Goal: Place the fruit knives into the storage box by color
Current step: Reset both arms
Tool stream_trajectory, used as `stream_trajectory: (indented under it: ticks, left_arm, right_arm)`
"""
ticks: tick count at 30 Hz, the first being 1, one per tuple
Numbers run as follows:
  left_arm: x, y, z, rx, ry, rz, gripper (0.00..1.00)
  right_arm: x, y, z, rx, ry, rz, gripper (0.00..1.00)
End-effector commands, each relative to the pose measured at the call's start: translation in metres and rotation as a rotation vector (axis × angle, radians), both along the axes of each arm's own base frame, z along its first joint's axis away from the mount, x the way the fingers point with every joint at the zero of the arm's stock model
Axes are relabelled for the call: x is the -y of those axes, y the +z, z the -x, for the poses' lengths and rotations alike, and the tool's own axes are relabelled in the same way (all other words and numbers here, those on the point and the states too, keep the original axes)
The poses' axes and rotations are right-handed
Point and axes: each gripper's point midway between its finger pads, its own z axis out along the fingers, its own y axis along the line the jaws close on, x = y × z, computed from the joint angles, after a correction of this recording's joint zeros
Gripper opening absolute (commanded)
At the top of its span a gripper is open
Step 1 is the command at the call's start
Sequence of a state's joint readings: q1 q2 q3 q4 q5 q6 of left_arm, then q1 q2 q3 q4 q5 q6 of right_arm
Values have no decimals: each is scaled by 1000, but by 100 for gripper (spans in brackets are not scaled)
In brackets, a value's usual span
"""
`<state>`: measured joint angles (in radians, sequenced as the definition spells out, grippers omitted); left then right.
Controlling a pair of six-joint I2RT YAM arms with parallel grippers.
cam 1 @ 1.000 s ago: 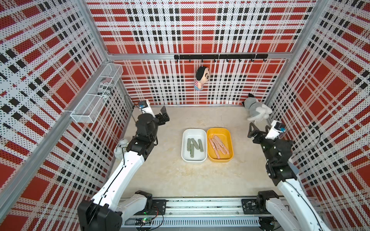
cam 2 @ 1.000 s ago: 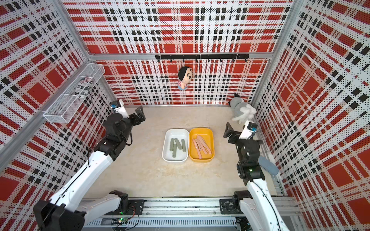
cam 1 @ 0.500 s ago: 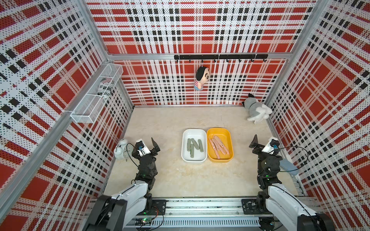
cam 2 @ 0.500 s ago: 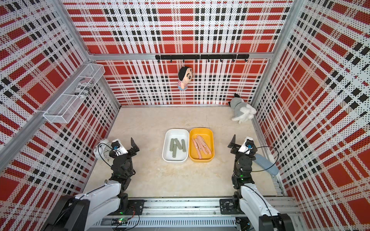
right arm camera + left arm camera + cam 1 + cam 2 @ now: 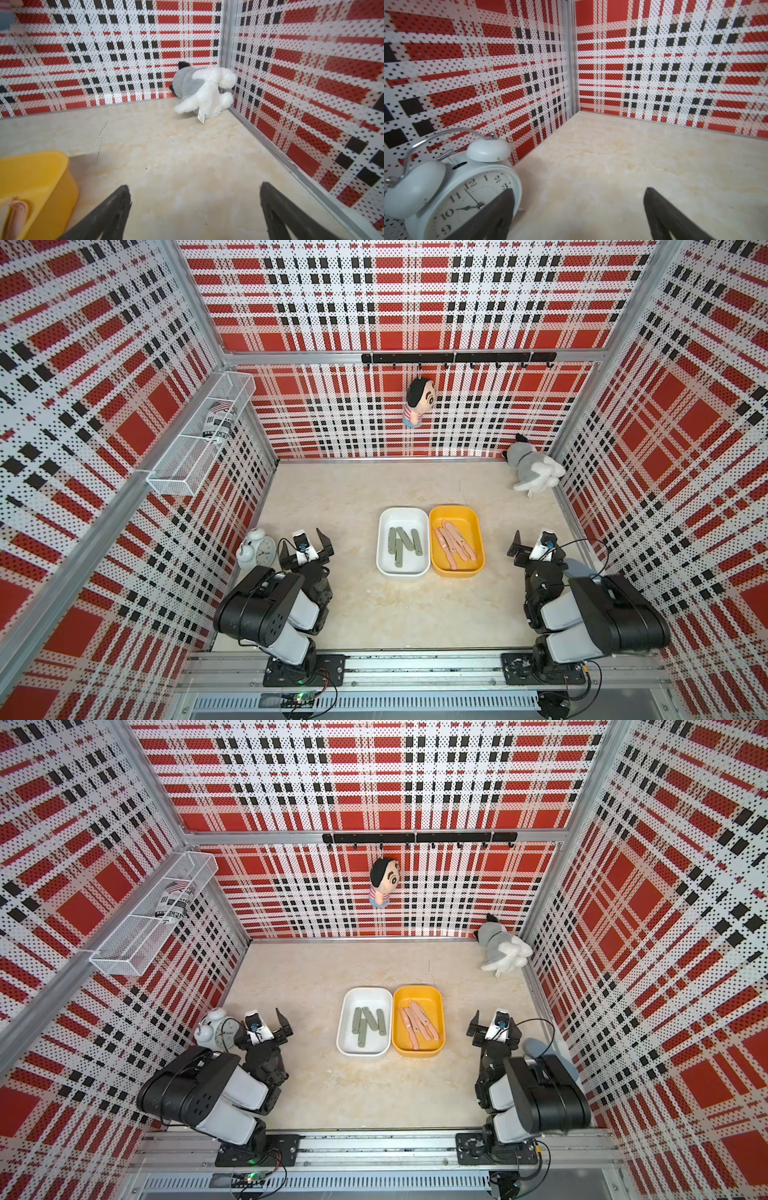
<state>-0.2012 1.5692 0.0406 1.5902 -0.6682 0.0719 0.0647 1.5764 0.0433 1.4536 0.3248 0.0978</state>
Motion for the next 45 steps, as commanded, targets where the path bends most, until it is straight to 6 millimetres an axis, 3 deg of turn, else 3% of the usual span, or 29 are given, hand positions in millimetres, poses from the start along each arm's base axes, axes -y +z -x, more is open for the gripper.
stream_trajectory:
  ticks: [1,5,8,9,10,45]
  left_arm:
    - [6,34,-5,161,-81,39,98]
    - [12,21,-27,94,-124,25,98]
    - [15,10,-53,7,-214,53,98]
    - [14,10,-58,13,-236,69,98]
    - [11,8,-59,6,-232,83,98]
    - [10,9,-59,7,-234,84,98]
  right_arm:
    - [-13,32,-22,109,84,7,100]
    - [-25,23,-46,26,151,30,100]
    - [-22,41,-59,64,137,27,100]
    - [-16,15,-58,-36,111,1,100]
    - [-16,14,-58,-45,107,-1,100]
    - [-23,12,-62,-59,148,14,100]
